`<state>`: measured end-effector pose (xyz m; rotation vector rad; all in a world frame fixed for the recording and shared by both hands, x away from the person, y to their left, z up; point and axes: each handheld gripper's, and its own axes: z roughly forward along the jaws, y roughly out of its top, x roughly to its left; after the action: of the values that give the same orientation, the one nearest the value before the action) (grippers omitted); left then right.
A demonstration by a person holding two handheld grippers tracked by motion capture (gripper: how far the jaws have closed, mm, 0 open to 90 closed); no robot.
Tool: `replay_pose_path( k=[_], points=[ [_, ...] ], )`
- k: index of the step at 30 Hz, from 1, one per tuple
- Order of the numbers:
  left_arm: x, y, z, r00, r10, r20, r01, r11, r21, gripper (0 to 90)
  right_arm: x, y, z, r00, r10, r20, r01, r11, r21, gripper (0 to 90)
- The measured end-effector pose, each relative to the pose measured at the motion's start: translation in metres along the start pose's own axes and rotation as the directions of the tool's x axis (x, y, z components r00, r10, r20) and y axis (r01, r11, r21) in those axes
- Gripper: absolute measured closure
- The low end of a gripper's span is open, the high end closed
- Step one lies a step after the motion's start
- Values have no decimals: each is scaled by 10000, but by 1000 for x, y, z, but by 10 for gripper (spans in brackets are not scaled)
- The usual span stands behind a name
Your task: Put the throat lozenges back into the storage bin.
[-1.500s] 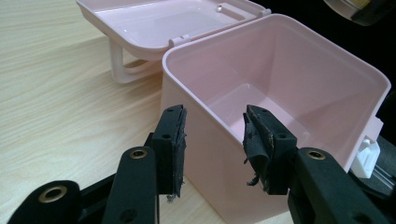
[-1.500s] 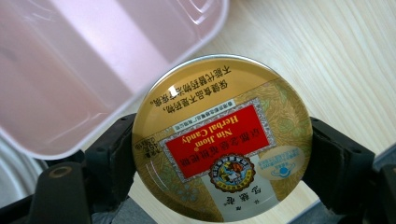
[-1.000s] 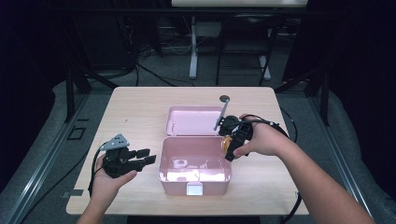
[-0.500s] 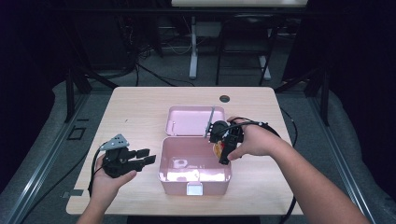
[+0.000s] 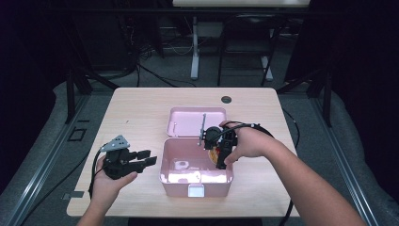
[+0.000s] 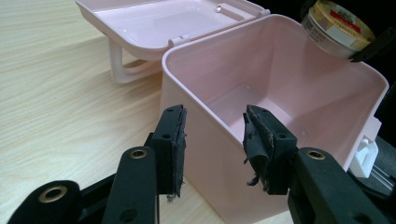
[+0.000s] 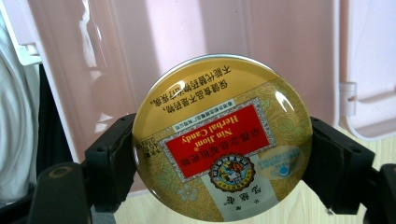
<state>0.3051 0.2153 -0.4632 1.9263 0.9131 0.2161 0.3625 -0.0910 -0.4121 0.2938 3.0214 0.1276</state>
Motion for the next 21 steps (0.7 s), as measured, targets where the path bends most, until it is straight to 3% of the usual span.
replay_pose_path(
  k=[17,21],
  points=[
    [0,0,0,10000,-83,-5,83,10000,2,583,1,10,16,9959,-899,-113,904,9942,586,197],
    [1,0,0,10000,-61,-4,61,10000,-6,583,1,10,19,9956,-931,-131,938,9938,599,197]
  ],
)
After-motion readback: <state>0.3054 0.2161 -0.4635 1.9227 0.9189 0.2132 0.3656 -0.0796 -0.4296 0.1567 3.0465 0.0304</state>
